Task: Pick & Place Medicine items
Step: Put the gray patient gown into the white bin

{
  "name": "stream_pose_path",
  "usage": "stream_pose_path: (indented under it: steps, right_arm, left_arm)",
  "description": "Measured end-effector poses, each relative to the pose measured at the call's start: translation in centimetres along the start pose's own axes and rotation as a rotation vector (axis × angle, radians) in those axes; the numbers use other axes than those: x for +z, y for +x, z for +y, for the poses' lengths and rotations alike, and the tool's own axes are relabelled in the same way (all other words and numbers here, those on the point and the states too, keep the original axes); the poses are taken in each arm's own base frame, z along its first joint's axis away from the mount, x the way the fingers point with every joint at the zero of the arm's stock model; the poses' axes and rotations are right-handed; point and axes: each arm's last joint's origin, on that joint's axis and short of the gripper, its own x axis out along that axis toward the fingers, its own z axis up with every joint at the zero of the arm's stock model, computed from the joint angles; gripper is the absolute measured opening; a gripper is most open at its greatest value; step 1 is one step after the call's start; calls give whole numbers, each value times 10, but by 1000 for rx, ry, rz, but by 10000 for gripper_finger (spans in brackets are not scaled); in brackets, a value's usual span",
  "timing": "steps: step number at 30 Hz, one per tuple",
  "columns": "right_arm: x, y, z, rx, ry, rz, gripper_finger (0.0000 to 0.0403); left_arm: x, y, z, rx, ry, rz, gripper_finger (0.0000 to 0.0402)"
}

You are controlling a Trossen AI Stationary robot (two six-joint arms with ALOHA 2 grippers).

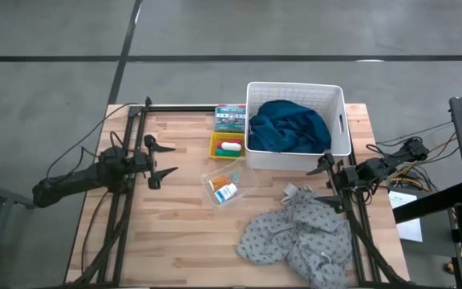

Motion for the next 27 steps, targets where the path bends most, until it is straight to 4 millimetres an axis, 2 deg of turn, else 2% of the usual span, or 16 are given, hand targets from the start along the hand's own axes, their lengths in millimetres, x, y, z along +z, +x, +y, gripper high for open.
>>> stream_pose_path:
  steps: [8, 11, 15, 17, 21, 27]
  right_arm:
    - [4, 0, -2, -49, -4, -13, 380]
    - [16, 1, -2, -36, 0, -12, 380]
    - [38, 5, 0, 40, -153, 97, 380]
    - [54, 9, 0, 48, -158, 129, 380]
    - [82, 28, 3, 52, -136, 200, 380]
    - [113, 79, 13, 54, -229, 457, 380]
  left_arm:
    - [0, 0, 0, 0, 0, 0, 320]
    - [0, 0, 0, 0, 0, 0, 320]
    - [0, 0, 0, 0, 0, 1, 320]
    - [0, 0, 0, 0, 0, 1, 320]
    - [0, 0, 0, 0, 0, 1, 320]
    - [0, 0, 0, 0, 0, 1, 320]
